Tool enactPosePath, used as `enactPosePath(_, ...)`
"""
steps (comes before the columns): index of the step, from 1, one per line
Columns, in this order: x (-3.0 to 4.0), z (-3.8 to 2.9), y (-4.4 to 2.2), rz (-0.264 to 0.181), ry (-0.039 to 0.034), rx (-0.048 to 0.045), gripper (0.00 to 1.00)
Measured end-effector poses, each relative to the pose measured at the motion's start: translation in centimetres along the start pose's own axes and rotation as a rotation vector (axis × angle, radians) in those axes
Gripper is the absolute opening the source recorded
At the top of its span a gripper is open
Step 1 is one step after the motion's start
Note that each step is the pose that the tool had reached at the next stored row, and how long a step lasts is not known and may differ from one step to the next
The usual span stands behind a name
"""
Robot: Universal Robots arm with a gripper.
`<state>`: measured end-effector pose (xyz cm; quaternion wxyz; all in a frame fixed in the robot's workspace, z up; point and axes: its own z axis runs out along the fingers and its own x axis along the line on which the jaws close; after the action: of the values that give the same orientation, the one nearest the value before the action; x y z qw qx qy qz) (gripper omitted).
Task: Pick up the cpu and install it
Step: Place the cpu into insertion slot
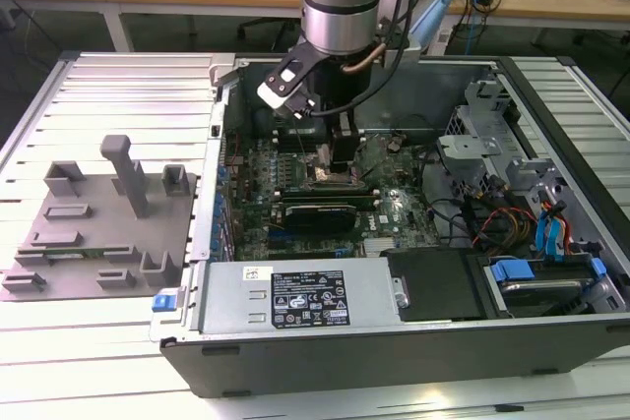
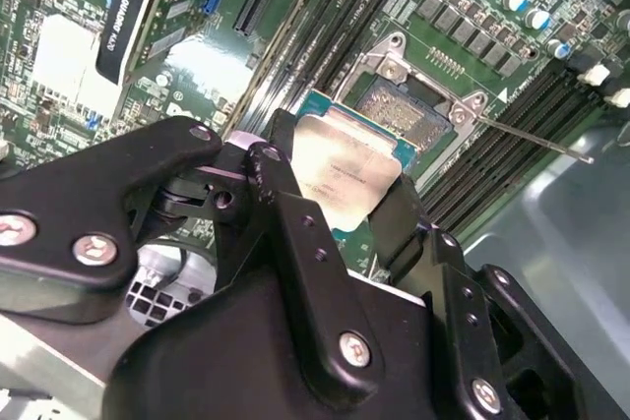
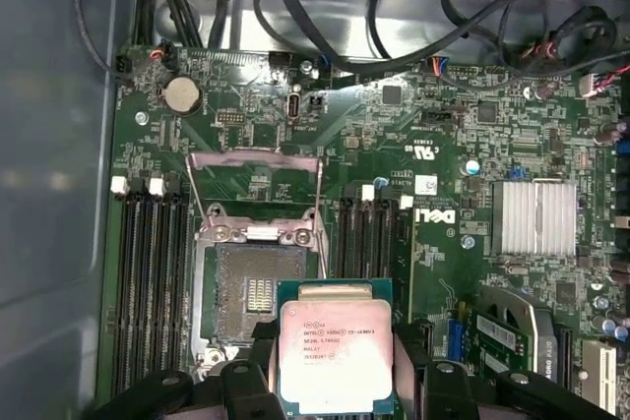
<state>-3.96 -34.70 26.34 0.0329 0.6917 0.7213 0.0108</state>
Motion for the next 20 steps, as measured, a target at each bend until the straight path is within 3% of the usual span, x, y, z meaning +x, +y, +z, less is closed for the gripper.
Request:
enactPosePath(11,0.12,1.82,-0.13,-0.001,0.0000,0.0000,0.55)
enactPosePath(15,1.35,2.21,-0.10,-0.001,0.0001,0.0000,0.55)
enactPosePath(20,2.21,2.79,-0.10,-0.001,0.0001,0.0000,0.55)
